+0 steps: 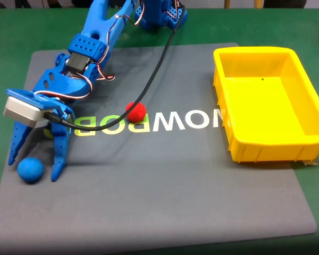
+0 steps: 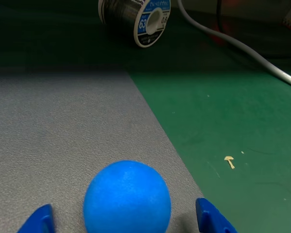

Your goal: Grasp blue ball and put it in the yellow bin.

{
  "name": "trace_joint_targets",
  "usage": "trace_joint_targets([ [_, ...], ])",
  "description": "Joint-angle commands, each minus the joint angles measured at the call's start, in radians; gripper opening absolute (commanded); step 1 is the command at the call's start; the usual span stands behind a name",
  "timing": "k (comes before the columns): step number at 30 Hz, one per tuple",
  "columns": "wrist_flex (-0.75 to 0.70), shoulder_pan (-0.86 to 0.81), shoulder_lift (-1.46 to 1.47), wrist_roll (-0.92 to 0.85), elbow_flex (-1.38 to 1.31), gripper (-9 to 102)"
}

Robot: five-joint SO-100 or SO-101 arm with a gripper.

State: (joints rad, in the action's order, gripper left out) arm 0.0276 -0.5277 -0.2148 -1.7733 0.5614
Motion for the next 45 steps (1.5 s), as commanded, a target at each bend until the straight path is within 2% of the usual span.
trace_joint_targets([
  [1,0.008,-0.003,0.009,-0.015,0.008,30],
  [4,0.009,-0.005,0.017,-0.008,0.000,19],
  [6,0.009,-0.003,0.020,0.002,-0.003,3],
  [7,0.009,-0.003,0.021,0.006,-0.006,0],
  [27,0.002,0.021,-0.066,0.021,0.002,0],
  [34,-0.054,0.051,-0.282,0.063,0.112,0],
  [45,-0.058,0.192,-0.767,0.132,0.537,0],
])
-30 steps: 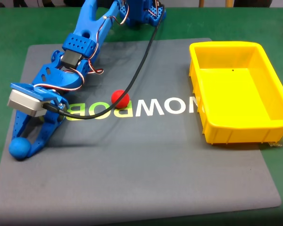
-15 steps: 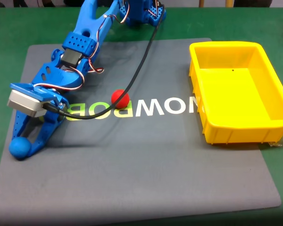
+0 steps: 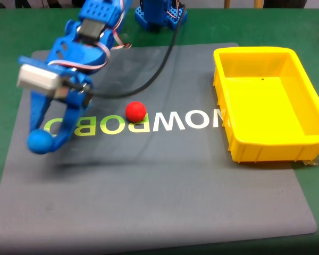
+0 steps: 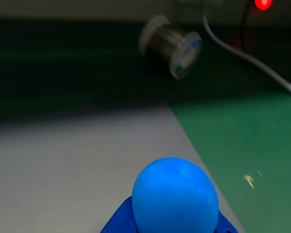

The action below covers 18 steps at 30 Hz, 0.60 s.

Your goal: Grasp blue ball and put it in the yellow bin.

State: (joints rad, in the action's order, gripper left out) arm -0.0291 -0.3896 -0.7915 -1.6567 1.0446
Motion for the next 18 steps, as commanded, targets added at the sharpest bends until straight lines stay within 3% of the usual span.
trace_joint_targets([
  [1,-0.002,0.072,-0.232,0.017,0.094,0],
  [18,-0.002,0.479,-0.781,0.029,0.696,0],
])
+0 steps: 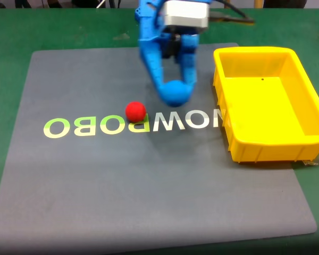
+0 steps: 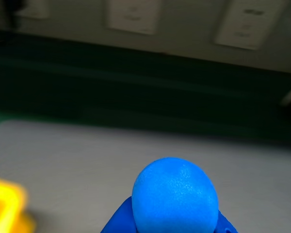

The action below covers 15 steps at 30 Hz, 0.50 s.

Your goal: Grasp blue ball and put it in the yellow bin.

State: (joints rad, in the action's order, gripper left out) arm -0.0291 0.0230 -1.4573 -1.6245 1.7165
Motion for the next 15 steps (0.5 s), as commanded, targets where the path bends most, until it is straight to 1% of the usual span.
trace_joint_targets([
  [1,-0.002,0.091,-0.130,-0.005,0.044,0],
  [9,-0.008,0.267,-0.190,-0.018,0.114,0],
  [15,-0.034,0.354,-0.193,-0.034,0.114,0],
])
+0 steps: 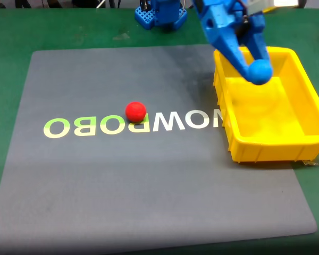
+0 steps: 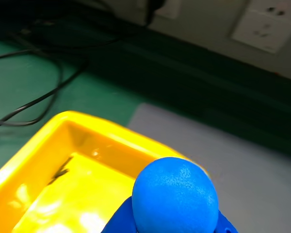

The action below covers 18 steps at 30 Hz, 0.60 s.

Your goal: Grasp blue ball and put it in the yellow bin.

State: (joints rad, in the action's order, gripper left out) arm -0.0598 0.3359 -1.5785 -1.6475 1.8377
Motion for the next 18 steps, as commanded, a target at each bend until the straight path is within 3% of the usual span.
trace_joint_targets([
  [1,-0.011,0.052,-0.072,-0.012,-0.008,0],
  [13,-0.026,0.072,-0.066,-0.023,-0.008,0],
  [18,-0.060,0.051,-0.077,-0.023,-0.008,28],
])
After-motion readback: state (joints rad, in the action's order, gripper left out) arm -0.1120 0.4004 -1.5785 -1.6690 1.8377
